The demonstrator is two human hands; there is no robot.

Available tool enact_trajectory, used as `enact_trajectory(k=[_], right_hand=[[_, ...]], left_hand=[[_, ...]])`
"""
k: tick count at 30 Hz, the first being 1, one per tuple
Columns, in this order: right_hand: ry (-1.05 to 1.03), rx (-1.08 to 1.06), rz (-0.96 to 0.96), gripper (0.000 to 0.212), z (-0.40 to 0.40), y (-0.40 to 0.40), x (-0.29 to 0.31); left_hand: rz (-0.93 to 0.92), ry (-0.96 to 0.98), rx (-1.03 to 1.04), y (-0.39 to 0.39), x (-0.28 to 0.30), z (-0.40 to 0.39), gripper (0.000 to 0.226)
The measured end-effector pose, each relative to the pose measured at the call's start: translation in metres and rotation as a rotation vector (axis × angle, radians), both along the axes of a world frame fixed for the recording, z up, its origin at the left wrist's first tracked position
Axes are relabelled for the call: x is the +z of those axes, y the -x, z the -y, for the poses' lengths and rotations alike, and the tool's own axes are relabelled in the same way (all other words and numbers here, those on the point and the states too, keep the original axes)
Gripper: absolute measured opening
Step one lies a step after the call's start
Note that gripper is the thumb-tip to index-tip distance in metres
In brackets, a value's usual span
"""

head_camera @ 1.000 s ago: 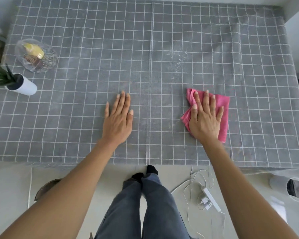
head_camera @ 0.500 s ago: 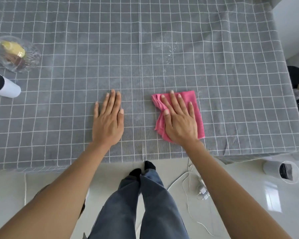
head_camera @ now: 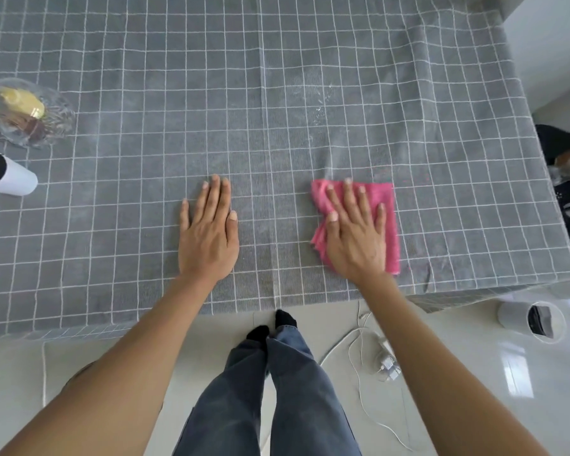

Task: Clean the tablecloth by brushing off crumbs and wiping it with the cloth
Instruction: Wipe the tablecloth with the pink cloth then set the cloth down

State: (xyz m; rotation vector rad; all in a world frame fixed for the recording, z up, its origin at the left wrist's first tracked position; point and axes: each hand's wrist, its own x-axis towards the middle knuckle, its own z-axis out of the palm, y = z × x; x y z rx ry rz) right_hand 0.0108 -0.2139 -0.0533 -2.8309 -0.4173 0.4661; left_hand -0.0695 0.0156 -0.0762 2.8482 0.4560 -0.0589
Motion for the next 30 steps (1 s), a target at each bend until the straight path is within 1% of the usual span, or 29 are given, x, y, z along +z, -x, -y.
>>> enact_trajectory(k=[3, 5, 7, 10, 12, 14, 16, 18, 22, 24, 28, 30], right_hand=[[-0.021, 0.202, 0.0, 0.049, -0.041, 0.04, -0.002], [-0.05, 0.266, 0.011, 0.049, -0.048, 0.053, -0.005], [-0.078, 0.316, 0.018, 0.049, -0.038, 0.046, -0.005], [-0.058, 0.394, 0.058, 0.049, -0.013, 0.021, -0.004], [-0.015, 0.323, 0.057, 0.049, 0.005, -0.003, -0.004], [0.026, 0.205, 0.068, 0.049, 0.026, -0.027, -0.004], [0.018, 0.089, 0.075, 0.049, 0.046, -0.044, -0.004], [-0.004, 0.016, 0.078, 0.049, 0.052, -0.049, -0.005], [-0.033, -0.078, 0.06, 0.051, 0.033, -0.033, -0.004], [-0.044, -0.068, 0.043, 0.052, 0.024, -0.02, -0.001], [-0.006, 0.104, -0.018, 0.051, -0.008, 0.022, 0.004], [-0.03, 0.171, -0.017, 0.051, -0.027, 0.047, 0.002]], left_hand=[[0.006, -0.003, -0.004, 0.001, 0.0, -0.002, 0.055], [0.012, -0.001, -0.007, 0.0, -0.001, -0.002, 0.055], [0.015, 0.005, -0.004, 0.0, 0.0, -0.001, 0.054], [0.017, 0.014, -0.003, 0.001, 0.0, -0.002, 0.054], [0.015, 0.016, -0.002, 0.001, -0.001, -0.003, 0.054], [0.01, 0.009, -0.002, 0.001, -0.001, -0.003, 0.054], [0.008, 0.01, -0.003, 0.001, -0.001, -0.002, 0.054], [0.004, 0.007, -0.002, 0.001, -0.001, -0.002, 0.054], [-0.004, -0.011, 0.007, 0.001, -0.001, -0.002, 0.054], [-0.005, -0.011, 0.006, 0.001, -0.001, -0.001, 0.054], [0.0, -0.006, 0.003, 0.0, 0.0, -0.001, 0.055], [-0.004, -0.002, 0.006, 0.0, 0.0, -0.001, 0.055]])
